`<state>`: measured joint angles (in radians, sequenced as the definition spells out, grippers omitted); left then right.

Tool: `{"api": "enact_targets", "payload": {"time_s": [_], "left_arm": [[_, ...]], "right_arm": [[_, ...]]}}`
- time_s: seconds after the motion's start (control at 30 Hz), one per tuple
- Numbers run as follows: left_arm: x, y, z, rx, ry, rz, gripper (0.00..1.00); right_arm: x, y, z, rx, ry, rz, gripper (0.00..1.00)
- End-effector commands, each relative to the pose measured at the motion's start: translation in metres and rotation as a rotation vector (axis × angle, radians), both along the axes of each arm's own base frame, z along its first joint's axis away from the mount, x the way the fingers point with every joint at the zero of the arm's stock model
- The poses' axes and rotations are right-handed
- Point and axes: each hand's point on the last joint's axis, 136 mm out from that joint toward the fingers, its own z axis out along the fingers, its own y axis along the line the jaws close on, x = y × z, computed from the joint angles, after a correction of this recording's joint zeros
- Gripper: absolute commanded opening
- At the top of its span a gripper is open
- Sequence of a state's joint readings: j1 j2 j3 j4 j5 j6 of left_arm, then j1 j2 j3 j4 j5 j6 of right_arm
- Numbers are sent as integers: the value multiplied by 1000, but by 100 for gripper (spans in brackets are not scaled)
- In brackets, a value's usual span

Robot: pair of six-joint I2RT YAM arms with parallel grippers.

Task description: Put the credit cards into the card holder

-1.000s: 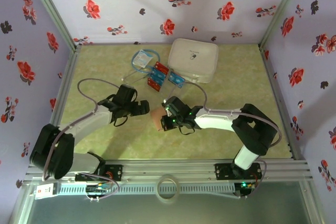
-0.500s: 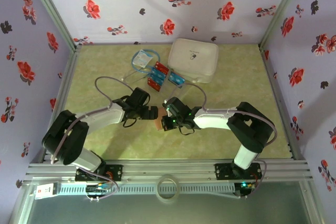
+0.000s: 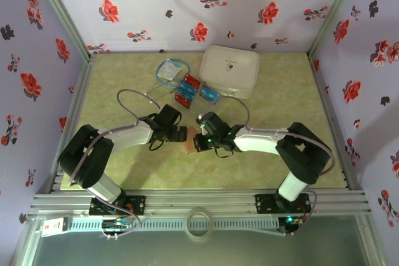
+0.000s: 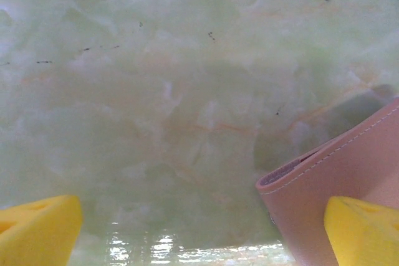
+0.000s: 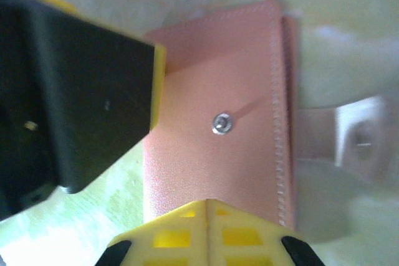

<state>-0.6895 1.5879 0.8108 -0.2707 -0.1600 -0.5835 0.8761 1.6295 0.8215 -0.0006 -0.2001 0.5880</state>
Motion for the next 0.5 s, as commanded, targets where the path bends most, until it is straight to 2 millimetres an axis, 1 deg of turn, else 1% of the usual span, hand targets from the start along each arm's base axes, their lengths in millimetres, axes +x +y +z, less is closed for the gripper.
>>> {"api": "enact_targets", "payload": {"time_s": [0.0, 0.13, 0.17, 0.2, 0.27, 0.33, 0.47], "left_arm": [[-6, 11, -11, 78, 20, -2, 100], [-8, 14, -15, 106, 22, -10, 100], [-8, 14, -15, 114, 19, -13, 100], [-9, 14, -16, 124, 19, -17, 100], [-8, 15, -17, 147, 18, -22, 100], [-9, 15, -17, 171, 17, -32, 100], [-10, 15, -19, 212, 15, -49, 100]], "right_arm": [[16, -19, 26, 24, -26, -72, 16], [31, -39, 40, 0, -57, -124, 43], [34, -44, 41, -18, -63, -130, 49], [37, -48, 41, -34, -65, -137, 53], [40, -52, 38, -60, -56, -137, 54], [41, -52, 36, -84, -50, -128, 54], [42, -48, 31, -110, -32, -98, 48]]}}
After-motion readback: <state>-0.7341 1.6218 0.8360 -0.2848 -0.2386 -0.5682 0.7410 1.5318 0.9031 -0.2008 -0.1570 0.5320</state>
